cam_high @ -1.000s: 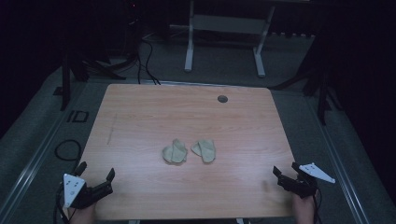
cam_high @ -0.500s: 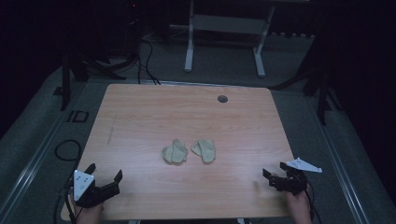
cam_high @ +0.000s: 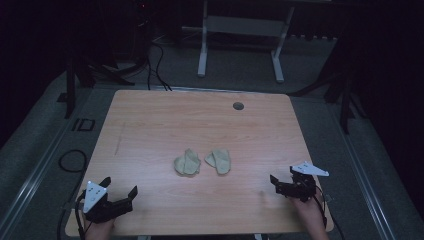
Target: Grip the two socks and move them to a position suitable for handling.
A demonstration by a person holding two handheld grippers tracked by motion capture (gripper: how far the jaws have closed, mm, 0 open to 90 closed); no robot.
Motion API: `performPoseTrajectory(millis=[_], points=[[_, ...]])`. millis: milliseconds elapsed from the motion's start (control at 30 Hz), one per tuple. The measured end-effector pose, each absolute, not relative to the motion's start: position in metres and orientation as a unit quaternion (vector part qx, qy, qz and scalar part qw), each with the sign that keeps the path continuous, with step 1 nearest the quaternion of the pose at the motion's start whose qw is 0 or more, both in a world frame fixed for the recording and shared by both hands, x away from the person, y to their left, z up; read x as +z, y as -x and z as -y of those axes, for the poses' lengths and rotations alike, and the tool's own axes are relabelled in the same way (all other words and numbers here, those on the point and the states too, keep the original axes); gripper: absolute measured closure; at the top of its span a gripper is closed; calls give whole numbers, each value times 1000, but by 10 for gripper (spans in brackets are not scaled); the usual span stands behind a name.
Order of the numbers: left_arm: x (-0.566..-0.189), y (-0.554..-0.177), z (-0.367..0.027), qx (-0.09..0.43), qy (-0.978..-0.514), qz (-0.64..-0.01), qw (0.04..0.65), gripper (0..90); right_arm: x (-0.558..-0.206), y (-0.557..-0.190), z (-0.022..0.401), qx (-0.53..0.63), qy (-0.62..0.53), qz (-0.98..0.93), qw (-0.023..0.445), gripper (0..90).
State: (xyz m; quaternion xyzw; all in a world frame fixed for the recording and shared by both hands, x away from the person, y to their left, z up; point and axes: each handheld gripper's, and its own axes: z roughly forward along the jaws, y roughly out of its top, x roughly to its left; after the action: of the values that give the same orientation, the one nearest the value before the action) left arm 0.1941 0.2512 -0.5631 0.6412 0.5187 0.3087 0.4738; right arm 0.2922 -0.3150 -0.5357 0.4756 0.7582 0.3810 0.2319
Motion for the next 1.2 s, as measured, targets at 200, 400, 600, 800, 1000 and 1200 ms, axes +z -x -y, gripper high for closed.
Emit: performPoseTrajectory(millis=[200, 400, 600, 800, 1000, 1200], points=[[-563, -194, -252, 308, -643, -518, 473, 21, -535, -301, 296, 392, -451, -778, 194, 131], [-564, -195, -249, 303, -653, -511, 471, 21, -535, -314, 267, 393, -427, -796, 170, 132], [-564, -196, -248, 301, -656, -507, 471, 21, -535, -326, 239, 392, -410, -809, 154, 169], [-565, -196, -249, 296, -657, -507, 474, 21, -536, -339, 212, 390, -390, -822, 141, 205], [-565, -197, -249, 292, -658, -505, 475, 22, -533, -351, 185, 387, -372, -832, 140, 219], [-565, -197, -249, 288, -660, -504, 477, 21, -534, -362, 163, 378, -359, -843, 137, 222]])
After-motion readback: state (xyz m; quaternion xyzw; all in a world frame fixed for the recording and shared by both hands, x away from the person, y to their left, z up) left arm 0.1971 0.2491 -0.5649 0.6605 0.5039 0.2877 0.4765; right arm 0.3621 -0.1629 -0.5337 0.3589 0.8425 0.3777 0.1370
